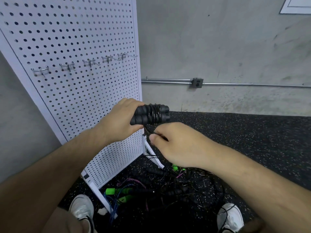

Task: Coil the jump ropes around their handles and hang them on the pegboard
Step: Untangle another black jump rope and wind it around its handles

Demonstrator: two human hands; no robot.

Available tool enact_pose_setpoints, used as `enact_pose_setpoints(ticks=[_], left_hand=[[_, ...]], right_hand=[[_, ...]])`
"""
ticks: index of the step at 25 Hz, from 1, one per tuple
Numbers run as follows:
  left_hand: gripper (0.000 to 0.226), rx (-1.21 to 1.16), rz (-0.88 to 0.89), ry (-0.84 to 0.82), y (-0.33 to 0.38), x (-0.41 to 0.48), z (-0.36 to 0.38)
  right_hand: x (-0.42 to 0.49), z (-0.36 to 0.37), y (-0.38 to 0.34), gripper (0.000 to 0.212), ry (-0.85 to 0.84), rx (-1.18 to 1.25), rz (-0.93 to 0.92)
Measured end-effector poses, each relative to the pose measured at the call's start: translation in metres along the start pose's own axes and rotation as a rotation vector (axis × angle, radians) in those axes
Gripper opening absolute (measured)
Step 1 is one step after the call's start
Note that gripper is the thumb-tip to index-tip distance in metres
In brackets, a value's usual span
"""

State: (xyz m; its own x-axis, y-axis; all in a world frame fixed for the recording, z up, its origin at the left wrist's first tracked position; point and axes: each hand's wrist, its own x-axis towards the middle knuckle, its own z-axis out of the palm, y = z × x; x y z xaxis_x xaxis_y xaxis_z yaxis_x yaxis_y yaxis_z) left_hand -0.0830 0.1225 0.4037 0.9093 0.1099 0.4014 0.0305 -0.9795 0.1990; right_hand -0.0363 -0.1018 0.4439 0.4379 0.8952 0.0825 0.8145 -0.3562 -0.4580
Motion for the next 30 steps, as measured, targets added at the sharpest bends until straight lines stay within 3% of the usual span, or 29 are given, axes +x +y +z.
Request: enact_pose_setpoints(ticks=[5,11,16,19,20,23,27,30], left_hand=[[0.057,-0.029,0.031,-0.109,0.010,0.002,0.013],[0.064,-0.071,0.164,-0.180,0.040,-0.005,0.009],[0.067,-0.297,0.132,-0.233,0.069,-0.019,-0.013],[0.069,-0.441,0.042,-0.187,0.071,-0.025,-0.024],[0.069,-0.430,0.017,-0.145,0.066,-0.024,-0.025],[0.066,-0.355,-0.059,-0.081,0.044,-0.015,-0.021],[0.066,-0.194,-0.087,-0.102,0.022,-0.007,-0.015],[0.064,-0.106,-0.109,-0.080,0.012,-0.003,-0.016]], right_hand=[[-0.004,-0.029,-0.001,0.029,0.206,-0.390,-0.046],[0.032,-0.050,0.064,0.029,0.320,-0.364,-0.116],[0.047,-0.050,0.111,0.016,0.217,0.004,-0.053],[0.048,-0.033,0.116,0.021,0.106,0.609,0.148],[0.046,-0.021,0.114,0.025,0.047,0.622,0.186],[0.041,0.027,0.088,0.034,-0.049,0.228,0.072],[0.040,0.058,0.035,0.039,0.030,0.249,0.049],[0.034,0.056,0.018,0.040,-0.031,0.215,0.071]])
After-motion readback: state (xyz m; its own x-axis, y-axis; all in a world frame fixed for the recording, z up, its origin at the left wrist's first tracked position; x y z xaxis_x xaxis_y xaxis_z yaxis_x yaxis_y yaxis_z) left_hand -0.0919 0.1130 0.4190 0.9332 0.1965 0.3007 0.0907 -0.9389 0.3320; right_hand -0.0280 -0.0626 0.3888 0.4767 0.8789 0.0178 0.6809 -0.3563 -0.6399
